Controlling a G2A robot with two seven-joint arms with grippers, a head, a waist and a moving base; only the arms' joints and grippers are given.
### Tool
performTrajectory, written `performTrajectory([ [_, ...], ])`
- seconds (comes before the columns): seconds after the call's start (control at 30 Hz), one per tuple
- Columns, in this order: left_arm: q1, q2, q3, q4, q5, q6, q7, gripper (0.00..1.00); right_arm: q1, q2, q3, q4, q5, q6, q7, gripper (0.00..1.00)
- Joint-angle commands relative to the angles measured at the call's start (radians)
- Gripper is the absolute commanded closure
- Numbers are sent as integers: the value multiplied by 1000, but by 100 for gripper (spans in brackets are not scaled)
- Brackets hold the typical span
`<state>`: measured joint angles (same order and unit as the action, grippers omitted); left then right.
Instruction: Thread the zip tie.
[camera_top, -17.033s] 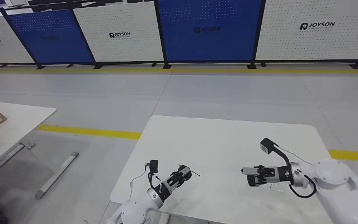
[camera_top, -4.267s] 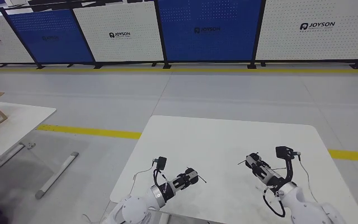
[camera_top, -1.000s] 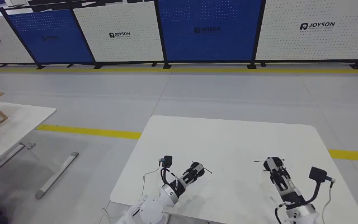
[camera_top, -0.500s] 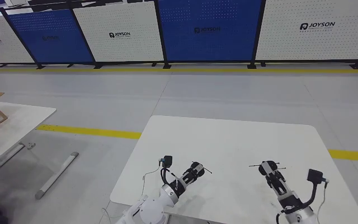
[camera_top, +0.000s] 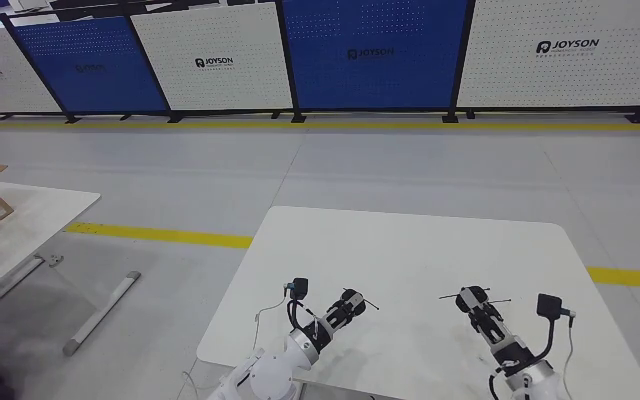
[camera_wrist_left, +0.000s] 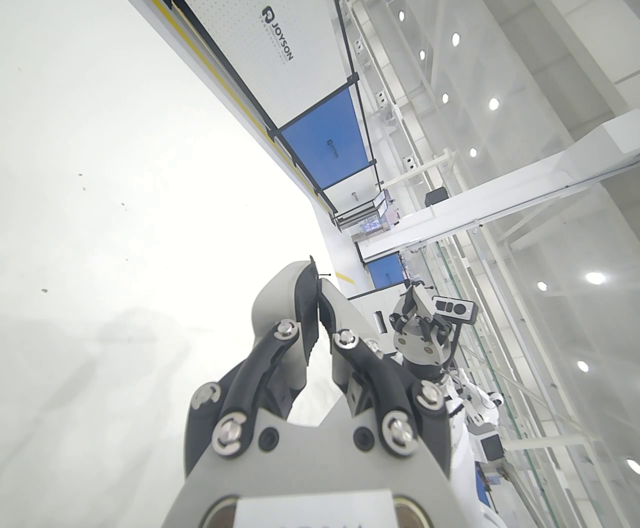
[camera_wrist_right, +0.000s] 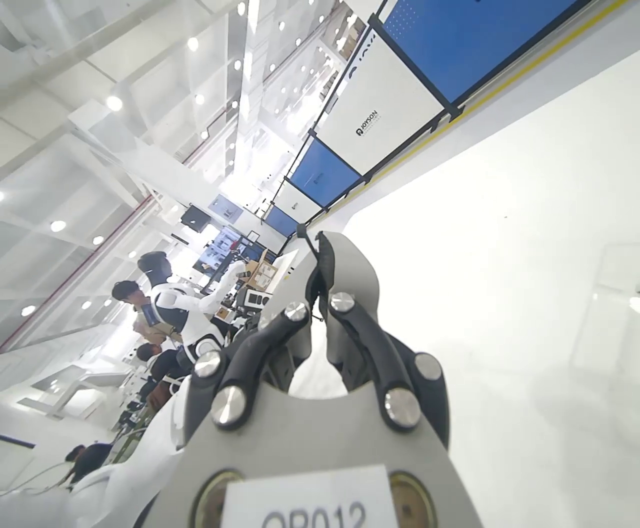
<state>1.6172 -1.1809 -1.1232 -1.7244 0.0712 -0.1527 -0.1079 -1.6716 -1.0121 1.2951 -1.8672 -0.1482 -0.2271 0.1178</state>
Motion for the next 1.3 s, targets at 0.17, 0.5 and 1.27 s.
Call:
performTrajectory([
  [0.17, 0, 0, 0, 0, 0, 0, 0, 100, -7, -10, -37, -42, -59, 77, -43, 100],
  [0.5, 0, 0, 0, 0, 0, 0, 0, 100, 13, -23, -98, -59, -131, 156, -54, 100],
  [1.27, -20, -6, 26, 7, -3, 18, 4, 100, 13, -23, -98, -59, -131, 156, -54, 100],
])
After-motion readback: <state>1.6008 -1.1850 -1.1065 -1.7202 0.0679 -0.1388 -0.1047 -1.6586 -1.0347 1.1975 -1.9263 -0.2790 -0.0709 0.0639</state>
